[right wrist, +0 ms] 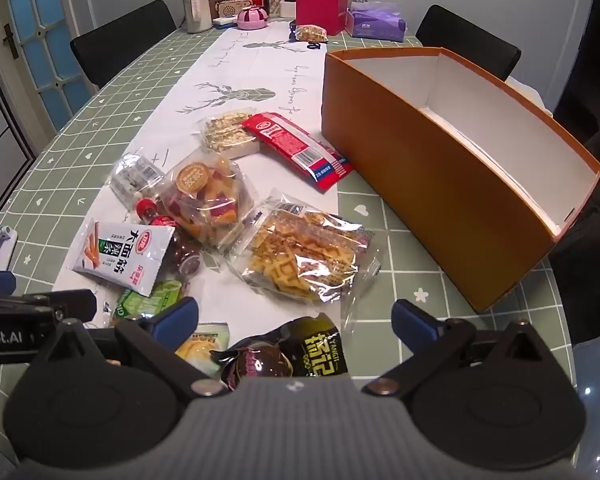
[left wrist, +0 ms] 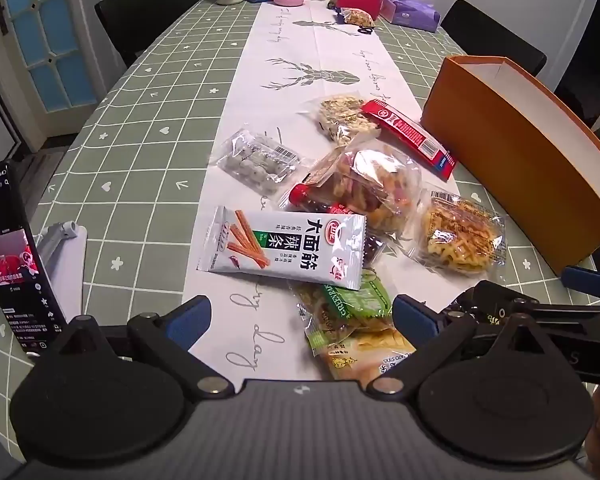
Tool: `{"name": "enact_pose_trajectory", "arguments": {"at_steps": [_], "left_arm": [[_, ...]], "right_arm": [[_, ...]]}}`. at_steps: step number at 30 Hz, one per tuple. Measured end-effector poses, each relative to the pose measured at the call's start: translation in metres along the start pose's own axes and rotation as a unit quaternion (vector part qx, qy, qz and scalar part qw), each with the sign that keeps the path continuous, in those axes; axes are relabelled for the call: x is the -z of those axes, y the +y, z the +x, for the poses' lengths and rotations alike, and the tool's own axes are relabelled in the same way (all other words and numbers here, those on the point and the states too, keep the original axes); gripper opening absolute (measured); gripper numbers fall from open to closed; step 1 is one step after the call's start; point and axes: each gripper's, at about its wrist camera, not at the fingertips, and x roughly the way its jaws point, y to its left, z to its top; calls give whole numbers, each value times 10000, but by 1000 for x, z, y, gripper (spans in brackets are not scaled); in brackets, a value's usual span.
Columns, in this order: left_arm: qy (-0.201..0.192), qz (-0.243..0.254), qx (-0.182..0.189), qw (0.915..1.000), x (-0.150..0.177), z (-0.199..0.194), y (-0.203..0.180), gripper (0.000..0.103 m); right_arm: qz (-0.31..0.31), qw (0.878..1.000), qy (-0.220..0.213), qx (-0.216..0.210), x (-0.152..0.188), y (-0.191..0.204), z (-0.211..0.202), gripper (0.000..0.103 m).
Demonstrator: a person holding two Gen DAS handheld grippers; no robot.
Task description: Organize snacks
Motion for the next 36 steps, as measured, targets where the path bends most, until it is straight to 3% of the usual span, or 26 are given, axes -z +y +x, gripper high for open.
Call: {"name": "enact_pose_trajectory", "arguments": {"at_steps": [1, 36], "left_arm": [[142, -51, 82, 9999, -2, 2, 2, 103], [142, -67, 144, 9998, 3, 3, -1, 103]], "right_arm": [[-16, 10000, 8, 20, 0, 0, 0, 100], [-10, 10000, 27, 35, 0, -1, 2, 100]]}}
